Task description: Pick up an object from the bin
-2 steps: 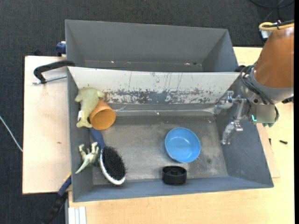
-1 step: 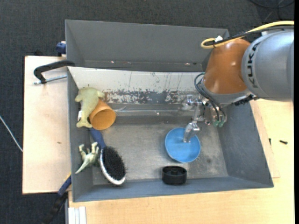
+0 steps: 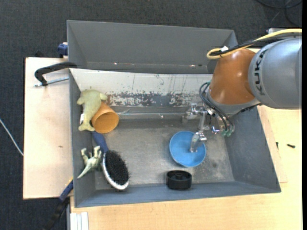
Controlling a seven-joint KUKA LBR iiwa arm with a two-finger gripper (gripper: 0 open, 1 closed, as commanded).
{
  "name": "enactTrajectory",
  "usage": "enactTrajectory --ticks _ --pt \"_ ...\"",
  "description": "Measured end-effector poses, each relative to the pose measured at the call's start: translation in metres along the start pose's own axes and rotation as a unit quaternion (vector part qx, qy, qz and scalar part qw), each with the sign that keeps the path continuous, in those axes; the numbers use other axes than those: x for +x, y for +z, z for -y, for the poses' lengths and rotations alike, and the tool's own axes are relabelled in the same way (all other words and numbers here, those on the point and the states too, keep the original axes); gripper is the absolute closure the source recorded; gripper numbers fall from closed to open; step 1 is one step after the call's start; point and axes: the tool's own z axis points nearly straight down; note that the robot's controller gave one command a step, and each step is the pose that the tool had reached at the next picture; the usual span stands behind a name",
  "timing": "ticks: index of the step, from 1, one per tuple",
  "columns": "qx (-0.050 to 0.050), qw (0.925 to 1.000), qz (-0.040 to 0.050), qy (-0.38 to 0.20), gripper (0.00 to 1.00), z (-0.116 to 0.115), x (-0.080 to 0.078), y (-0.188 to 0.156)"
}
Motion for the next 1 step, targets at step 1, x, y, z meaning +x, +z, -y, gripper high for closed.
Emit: enactTrajectory --ticks 1 --pt "0.0 1.0 0.005 0.0 1.0 -0.0011 -0.0032 -0.0036"
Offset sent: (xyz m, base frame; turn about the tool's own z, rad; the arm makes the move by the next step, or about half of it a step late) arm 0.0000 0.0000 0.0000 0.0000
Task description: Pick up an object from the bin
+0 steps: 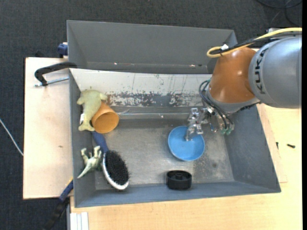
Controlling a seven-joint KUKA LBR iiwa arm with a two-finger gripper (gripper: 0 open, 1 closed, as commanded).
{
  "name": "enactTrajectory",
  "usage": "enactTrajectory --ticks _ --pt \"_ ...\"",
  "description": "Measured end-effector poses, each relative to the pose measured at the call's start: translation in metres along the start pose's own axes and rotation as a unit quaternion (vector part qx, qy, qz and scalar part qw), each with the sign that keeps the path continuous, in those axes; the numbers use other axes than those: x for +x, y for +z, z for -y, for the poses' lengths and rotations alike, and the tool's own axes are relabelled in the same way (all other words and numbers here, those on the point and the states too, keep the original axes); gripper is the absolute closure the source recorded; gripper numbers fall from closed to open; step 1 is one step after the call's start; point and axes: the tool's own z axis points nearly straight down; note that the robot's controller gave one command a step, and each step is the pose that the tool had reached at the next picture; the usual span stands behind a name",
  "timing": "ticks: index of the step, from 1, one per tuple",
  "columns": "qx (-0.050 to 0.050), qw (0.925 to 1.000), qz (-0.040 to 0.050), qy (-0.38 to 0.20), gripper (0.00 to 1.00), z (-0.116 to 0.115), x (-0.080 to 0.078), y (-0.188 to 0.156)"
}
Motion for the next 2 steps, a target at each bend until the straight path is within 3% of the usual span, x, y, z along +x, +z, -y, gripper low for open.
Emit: enactTrajectory --ticks 1,2 --pt "0.004 0.9999 0.0004 0.01 1.0 0.07 -0.002 -0.118" --pt "0.003 1.0 0.0007 0.007 1.0 0.07 0.003 -0.205"
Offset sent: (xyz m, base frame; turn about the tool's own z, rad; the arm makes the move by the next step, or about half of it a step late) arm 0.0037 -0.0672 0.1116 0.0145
